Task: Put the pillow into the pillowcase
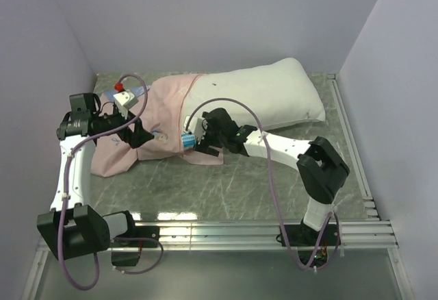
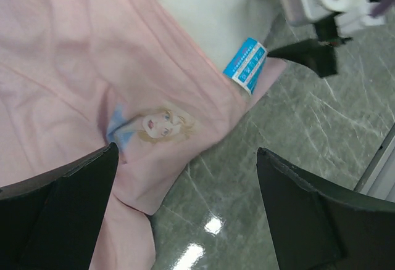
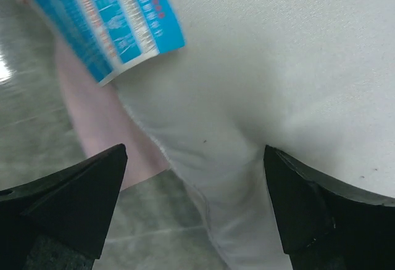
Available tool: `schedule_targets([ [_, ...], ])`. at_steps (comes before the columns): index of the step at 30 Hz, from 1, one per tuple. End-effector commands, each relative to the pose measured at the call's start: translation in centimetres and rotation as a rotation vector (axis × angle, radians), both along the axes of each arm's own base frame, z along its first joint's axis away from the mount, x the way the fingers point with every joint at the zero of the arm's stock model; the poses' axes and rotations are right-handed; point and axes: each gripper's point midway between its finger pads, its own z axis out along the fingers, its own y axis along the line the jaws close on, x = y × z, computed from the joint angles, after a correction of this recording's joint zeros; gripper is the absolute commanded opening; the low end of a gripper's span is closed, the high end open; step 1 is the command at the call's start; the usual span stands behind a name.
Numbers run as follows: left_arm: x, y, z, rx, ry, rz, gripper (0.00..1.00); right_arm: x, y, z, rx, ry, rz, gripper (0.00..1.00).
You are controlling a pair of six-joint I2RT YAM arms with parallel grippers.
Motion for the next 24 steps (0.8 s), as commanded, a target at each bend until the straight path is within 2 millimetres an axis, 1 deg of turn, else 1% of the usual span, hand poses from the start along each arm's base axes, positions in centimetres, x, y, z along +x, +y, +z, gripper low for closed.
schedule_targets([
  [1, -2.2, -1.1, -0.4, 0.005, -0.049, -0.103, 0.99, 4.9, 0.9, 1.6, 0.007, -0.245, -0.061, 0.95],
  [2, -3.1, -1.3, -0.3, 0.025, -0.074, -0.118, 0.99, 5.4, 0.8, 1.5, -0.001, -0.261, -0.071, 0.8],
  [3, -3.5, -1.2, -0.7, 0.074, -0.131, -0.157, 0.99, 6.1, 0.8, 1.9, 0.009, -0.295, -0.11, 0.71],
  [4, -4.2, -1.2, -1.7, 0.096, -0.136, -0.174, 0.99, 6.6, 1.1, 2.1, 0.016, -0.301, -0.122, 0.63],
  [5, -5.1, -1.2, -1.8, 0.135, -0.171, -0.187, 0.99, 6.9, 1.3, 2.7, 0.038, -0.297, -0.143, 0.44],
  [6, -5.5, -1.1, -2.2, 0.203, -0.234, -0.241, 0.98, 6.8, 1.4, 2.9, 0.042, -0.279, -0.147, 0.3],
  [7, -6.3, -1.6, -3.0, 0.243, -0.254, -0.296, 0.93, 7.0, 2.1, 4.5, 0.085, -0.273, -0.139, 0.09],
  [8, -6.9, -1.3, -3.5, 0.325, -0.29, -0.323, 0.9, 6.9, 2.4, 4.9, 0.112, -0.252, -0.151, 0.0],
  [9, -7.0, -1.3, -3.8, 0.398, -0.361, -0.375, 0.88, 6.7, 2.3, 4.8, 0.102, -0.22, -0.148, 0.0],
  [10, -7.7, -2.0, -5.6, 0.43, -0.375, -0.435, 0.83, 6.5, 3.2, 5.5, 0.135, -0.192, -0.126, 0.0],
  [11, -7.8, -2.0, -5.7, 0.49, -0.45, -0.45, 0.81, 6.3, 3.4, 5.7, 0.146, -0.168, -0.119, 0.0],
  [12, -6.6, -1.8, -5.6, 0.575, -0.558, -0.46, 0.8, 6.0, 3.2, 5.2, 0.141, -0.129, -0.11, 0.0],
  [13, -7.2, -2.8, -7.8, 0.591, -0.588, -0.519, 0.79, 6.0, 3.5, 5.5, 0.152, -0.115, -0.105, 0.0],
  [14, -7.0, -3.3, -7.8, 0.621, -0.667, -0.535, 0.79, 5.8, 3.8, 5.2, 0.16, -0.091, -0.1, 0.0],
  [15, -6.5, -3.6, -8.4, 0.657, -0.7, -0.538, 0.79, 5.5, 3.6, 4.7, 0.144, -0.067, -0.096, 0.0],
  [16, -6.0, -5.6, -8.7, 0.665, -0.805, -0.577, 0.8, 5.6, 3.6, 4.5, 0.144, -0.054, -0.104, 0.0],
  [17, -5.7, -6.4, -9.2, 0.669, -0.825, -0.589, 0.81, 5.6, 3.4, 4.4, 0.143, -0.046, -0.112, 0.0],
  [18, -4.9, -6.6, -9.6, 0.711, -0.834, -0.577, 0.82, 5.0, 3.7, 4.1, 0.152, -0.009, -0.086, 0.0],
  [19, -4.7, -8.3, -9.5, 0.705, -0.89, -0.606, 0.83, 5.2, 3.7, 4.0, 0.159, 0.01, -0.093, 0.0],
  [20, -4.1, -8.9, -10.5, 0.708, -0.864, -0.618, 0.83, 5.2, 3.7, 4.1, 0.164, 0.02, -0.098, 0.0],
  [21, -3.7, -9.5, -10.9, 0.705, -0.849, -0.616, 0.83, 5.0, 3.6, 3.8, 0.16, 0.049, -0.094, 0.0],
  [22, -3.2, -10.0, -10.9, 0.715, -0.85, -0.613, 0.84, 5.1, 3.6, 3.9, 0.162, 0.06, -0.094, 0.0],
  [23, -2.1, -10.6, -11.3, 0.72, -0.851, -0.608, 0.84, 5.5, 3.4, 4.0, 0.171, 0.071, -0.109, 0.0],
  [24, -1.6, -10.8, -11.5, 0.73, -0.854, -0.614, 0.84, 5.3, 3.4, 3.8, 0.176, 0.093, -0.104, 0.0],
])
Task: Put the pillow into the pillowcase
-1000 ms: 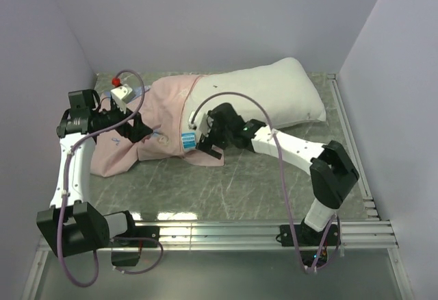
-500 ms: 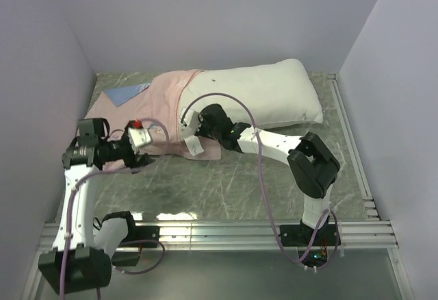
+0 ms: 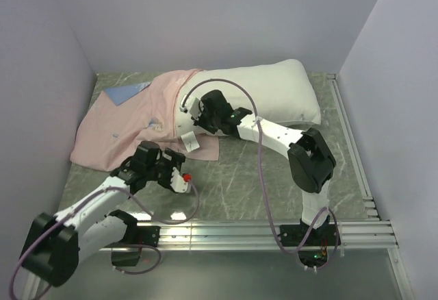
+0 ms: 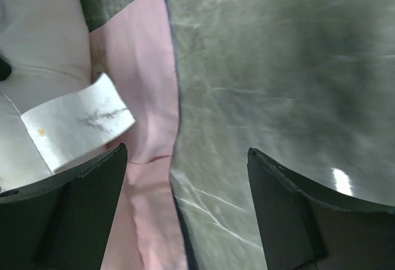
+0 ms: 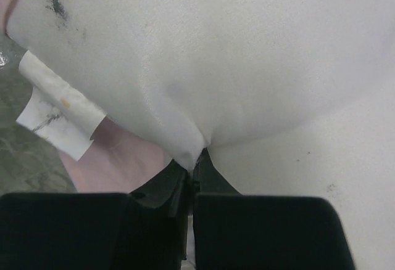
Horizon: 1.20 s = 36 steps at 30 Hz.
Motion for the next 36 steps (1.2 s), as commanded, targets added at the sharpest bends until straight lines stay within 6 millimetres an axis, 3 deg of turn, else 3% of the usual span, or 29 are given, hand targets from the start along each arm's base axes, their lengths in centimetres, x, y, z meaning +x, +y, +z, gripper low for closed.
schedule_targets([
  [1, 5.8, -1.6, 3.5, -0.013, -0.256, 0.045, 0.85, 0.3, 0.8, 1.4, 0.078, 0.074, 0.007, 0.0],
  [5, 7.5, -2.0, 1.3, 0.05, -0.277, 0.038, 0.88, 0.3, 0.9, 1.6, 0.086, 0.091, 0.018, 0.0],
  [7, 8.5, -2.5, 1.3, 0.055, -0.278, 0.048, 0.88, 0.2, 0.9, 1.7, 0.09, 0.097, 0.023, 0.0],
  [8, 9.0, -2.4, 0.1, 0.075, -0.253, 0.064, 0.88, 0.2, 0.9, 1.7, 0.092, 0.101, 0.027, 0.0],
  [10, 10.3, -2.8, 0.2, 0.079, -0.26, 0.081, 0.84, 0.3, 0.8, 1.8, 0.097, 0.11, 0.025, 0.0],
  [12, 10.8, -2.7, -1.5, 0.13, -0.236, 0.067, 0.79, 0.3, 0.7, 1.6, 0.099, 0.127, 0.025, 0.0],
  [18, 12.7, -3.4, -3.9, 0.203, -0.225, 0.036, 0.48, 0.5, 0.9, 2.2, 0.134, 0.174, 0.021, 0.0],
  [19, 12.4, -3.8, -4.1, 0.197, -0.207, 0.014, 0.35, 0.6, 0.8, 2.4, 0.141, 0.174, 0.018, 0.0],
  [22, 10.0, -5.9, -2.7, 0.153, -0.143, -0.096, 0.09, 0.6, 1.0, 2.8, 0.159, 0.184, 0.019, 0.0],
  [24, 7.7, -8.2, -1.3, 0.098, -0.089, -0.155, 0.01, 0.5, 1.4, 2.8, 0.176, 0.211, 0.021, 0.0],
  [31, -1.1, -16.7, 7.9, -0.167, 0.039, -0.339, 0.0, 0.4, 4.7, 2.3, 0.284, 0.405, -0.024, 0.0],
  [35, -4.5, -18.9, 9.8, -0.22, 0.092, -0.408, 0.01, -0.8, 6.6, -0.3, 0.35, 0.581, -0.067, 0.0],
  [36, -5.0, -19.0, 9.5, -0.211, 0.1, -0.416, 0.0, -1.5, 6.7, -2.3, 0.348, 0.658, -0.105, 0.0],
])
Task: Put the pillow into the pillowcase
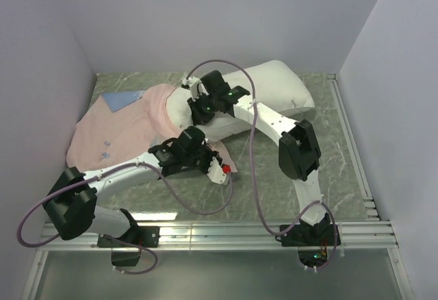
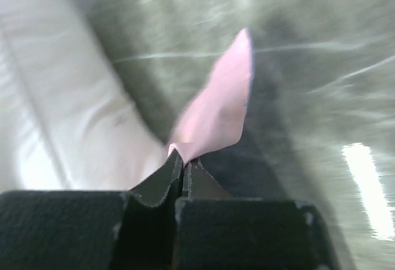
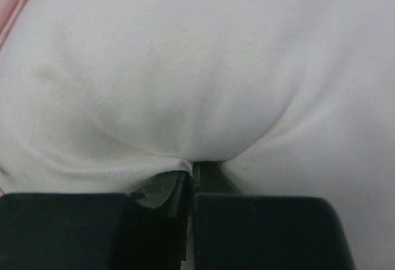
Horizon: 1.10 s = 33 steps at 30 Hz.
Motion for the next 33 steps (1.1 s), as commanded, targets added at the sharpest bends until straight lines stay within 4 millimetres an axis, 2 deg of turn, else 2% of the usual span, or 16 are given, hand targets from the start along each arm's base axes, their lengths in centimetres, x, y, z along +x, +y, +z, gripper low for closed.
schedule_targets([
  [1, -7.0, -4.8, 3.9, -0.167, 0.135, -0.242, 0.01, -1.5, 2.7, -4.7, 0.078, 0.228, -0.044, 0.0],
  [4, -7.0, -4.1, 3.2, -0.149, 0.163, -0.198, 0.01, -3.8, 2.1, -7.5, 0.081, 0.348, -0.057, 0.0],
  [6, -7.1, -4.1, 4.7, -0.204, 0.252, -0.113, 0.08, -5.4, 1.4, -8.9, 0.077, 0.403, -0.059, 0.0],
  [7, -7.3, -3.7, 6.2, -0.237, 0.285, -0.077, 0.21, -5.8, 1.1, -9.3, 0.074, 0.419, -0.066, 0.0],
  [8, -7.6, -3.5, 7.3, -0.282, 0.39, 0.008, 0.27, -5.9, 0.9, -9.6, 0.079, 0.424, -0.071, 0.0],
  [9, -6.7, -3.1, 9.6, -0.342, 0.421, 0.075, 0.33, -6.9, 0.4, -10.1, 0.074, 0.459, -0.08, 0.0],
  [10, -6.4, -2.3, 11.5, -0.395, 0.458, 0.13, 0.46, -7.2, 0.2, -10.3, 0.077, 0.471, -0.086, 0.0],
  [12, -5.8, -0.4, 13.3, -0.478, 0.635, 0.297, 0.56, -7.8, 0.1, -10.2, 0.091, 0.496, -0.106, 0.0],
  [14, -3.3, 3.2, 14.5, -0.576, 0.717, 0.505, 0.7, -7.9, 0.3, -9.9, 0.116, 0.498, -0.112, 0.0],
  [15, -2.7, 4.8, 13.9, -0.573, 0.743, 0.595, 0.71, -8.0, 0.1, -9.9, 0.12, 0.512, -0.135, 0.0],
  [17, 0.4, 9.1, 13.4, -0.635, 0.729, 0.831, 0.7, -7.7, 0.2, -9.9, 0.13, 0.504, -0.163, 0.0],
  [20, 3.5, 15.2, 10.3, -0.625, 0.702, 1.178, 0.7, -7.2, 0.0, -10.2, 0.127, 0.499, -0.221, 0.0],
  [22, 4.5, 18.2, 7.6, -0.602, 0.755, 1.39, 0.67, -6.9, -0.1, -10.3, 0.126, 0.499, -0.249, 0.0],
  [24, 5.2, 20.3, 6.3, -0.617, 0.805, 1.532, 0.66, -6.6, -0.1, -10.2, 0.126, 0.492, -0.266, 0.0],
  [27, 5.6, 20.5, 4.5, -0.599, 0.871, 1.61, 0.64, -6.3, -0.2, -10.1, 0.129, 0.48, -0.287, 0.0],
  [33, 7.5, 19.9, 4.3, -0.661, 0.871, 1.598, 0.58, -6.2, -0.5, -10.2, 0.118, 0.461, -0.286, 0.0],
])
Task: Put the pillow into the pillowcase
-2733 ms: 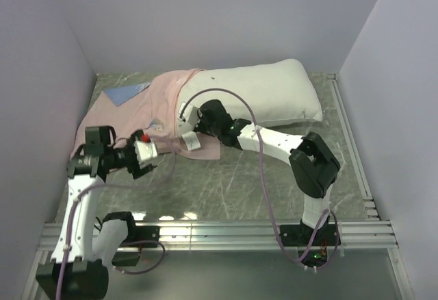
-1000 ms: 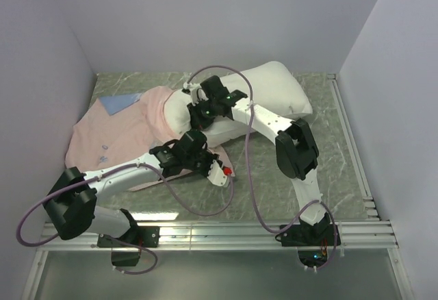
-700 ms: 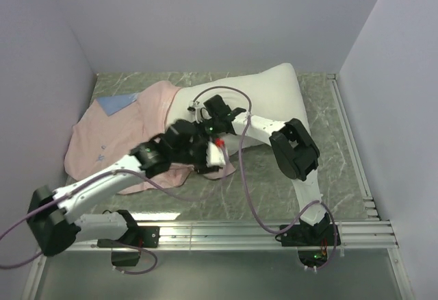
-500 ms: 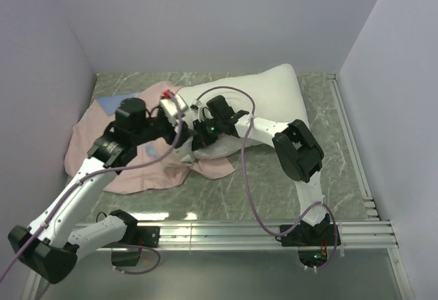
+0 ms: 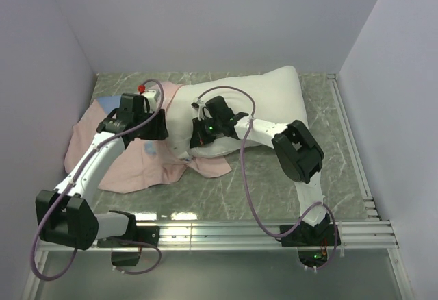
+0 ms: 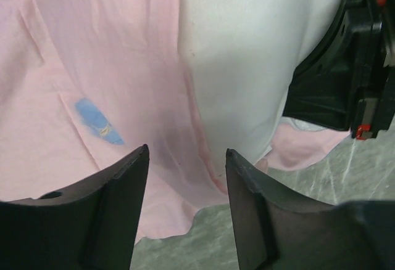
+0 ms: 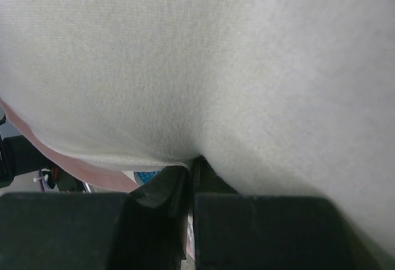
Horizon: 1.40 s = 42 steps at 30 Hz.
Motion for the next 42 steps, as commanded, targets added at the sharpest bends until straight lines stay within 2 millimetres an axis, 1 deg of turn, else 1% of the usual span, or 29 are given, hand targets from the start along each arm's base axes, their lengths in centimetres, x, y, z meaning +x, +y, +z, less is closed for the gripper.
schedule_targets([
  [1, 1.3, -0.3, 1.0, -0.041, -0.041, 0.054, 0.55, -0.4, -1.9, -2.7, -0.1, 0.053, -0.072, 0.0],
  [2, 1.5, -0.4, 0.8, -0.041, -0.044, 0.055, 0.51, -0.4, -1.8, -2.7, -0.099, 0.052, -0.071, 0.0],
  [3, 1.7, -0.5, 0.8, -0.042, -0.044, 0.047, 0.42, -0.4, -1.8, -2.6, -0.098, 0.05, -0.068, 0.0],
  [4, 1.7, -0.6, 0.5, -0.046, -0.034, 0.037, 0.36, -0.3, -1.8, -2.6, -0.099, 0.052, -0.07, 0.0],
  [6, 1.9, -0.8, 0.6, -0.05, -0.037, 0.03, 0.27, -0.3, -1.7, -2.6, -0.097, 0.05, -0.069, 0.0],
  [9, 2.3, -0.8, 0.3, -0.046, -0.027, 0.038, 0.3, -0.3, -1.6, -2.5, -0.092, 0.051, -0.068, 0.0],
  [11, 2.4, -0.8, 0.1, -0.044, -0.018, 0.038, 0.27, -0.3, -1.6, -2.5, -0.092, 0.05, -0.068, 0.0],
  [12, 2.5, -0.9, 0.2, -0.047, -0.019, 0.036, 0.11, -0.3, -1.6, -2.7, -0.095, 0.051, -0.069, 0.0],
  [13, 2.4, -1.1, 0.4, -0.052, -0.022, 0.019, 0.03, -0.3, -1.7, -2.6, -0.095, 0.05, -0.068, 0.0],
  [15, 1.9, -2.8, 1.8, -0.123, -0.038, -0.054, 0.0, -0.2, -1.6, -2.6, -0.094, 0.045, -0.07, 0.0],
  [17, 1.0, -4.5, 4.4, -0.189, -0.109, -0.145, 0.0, 0.1, -1.3, -2.3, -0.085, 0.043, -0.074, 0.0],
  [18, -0.4, -6.4, 6.3, -0.223, -0.16, -0.227, 0.0, 0.2, -1.2, -2.4, -0.084, 0.048, -0.078, 0.0],
  [19, -0.7, -7.5, 7.6, -0.244, -0.215, -0.265, 0.0, 0.1, -1.0, -2.3, -0.078, 0.051, -0.076, 0.0],
  [20, -1.4, -8.5, 7.8, -0.273, -0.233, -0.298, 0.0, 0.4, -0.6, -2.2, -0.069, 0.051, -0.079, 0.0],
  [21, -2.7, -10.2, 8.6, -0.325, -0.238, -0.365, 0.0, 0.4, -0.4, -2.1, -0.06, 0.061, -0.08, 0.0],
  [24, -4.6, -13.9, 9.3, -0.454, -0.19, -0.469, 0.0, 0.6, 0.3, -1.6, -0.041, 0.071, -0.093, 0.0],
  [27, -4.1, -16.2, 10.8, -0.563, -0.189, -0.488, 0.01, 0.5, 1.0, -1.1, -0.021, 0.077, -0.099, 0.0],
  [29, -3.0, -16.9, 9.6, -0.598, -0.119, -0.445, 0.0, 0.3, 1.2, -0.8, 0.002, 0.105, -0.101, 0.0],
  [30, -1.9, -16.6, 7.8, -0.591, -0.069, -0.415, 0.0, 0.2, 1.2, -0.7, 0.008, 0.111, -0.099, 0.0],
  [31, -1.4, -16.2, 7.1, -0.591, -0.042, -0.394, 0.0, 0.0, 1.1, -0.5, 0.015, 0.121, -0.095, 0.0],
  [34, 0.0, -13.9, 4.7, -0.576, -0.004, -0.326, 0.0, -0.6, 0.0, 0.4, 0.022, 0.125, -0.08, 0.0],
  [35, -0.1, -13.2, 3.9, -0.569, 0.008, -0.315, 0.0, -1.0, -1.0, 0.9, 0.001, 0.115, -0.08, 0.09],
  [36, 0.2, -12.3, 3.7, -0.559, 0.002, -0.299, 0.0, -0.7, -1.9, 1.0, -0.012, 0.109, -0.092, 0.13],
  [37, -0.3, -11.7, 3.1, -0.526, 0.014, -0.306, 0.0, -0.7, -2.6, 2.0, -0.014, 0.089, -0.098, 0.18],
  [38, -0.6, -11.2, 2.4, -0.505, 0.018, -0.3, 0.0, -1.0, -3.9, 1.4, -0.068, 0.087, -0.11, 0.35],
  [39, -0.9, -10.7, 1.9, -0.487, 0.025, -0.296, 0.0, -1.1, -4.6, 1.5, -0.089, 0.079, -0.111, 0.45],
  [40, -1.7, -10.2, 1.5, -0.454, 0.024, -0.313, 0.0, -1.3, -5.2, 2.2, -0.105, 0.052, -0.111, 0.53],
  [41, -2.3, -9.8, 0.7, -0.433, 0.042, -0.309, 0.0, -2.0, -6.1, 2.0, -0.151, 0.05, -0.091, 0.63],
  [42, -2.5, -9.2, 0.4, -0.408, 0.035, -0.304, 0.01, -1.9, -6.8, 1.9, -0.188, 0.031, -0.102, 0.67],
])
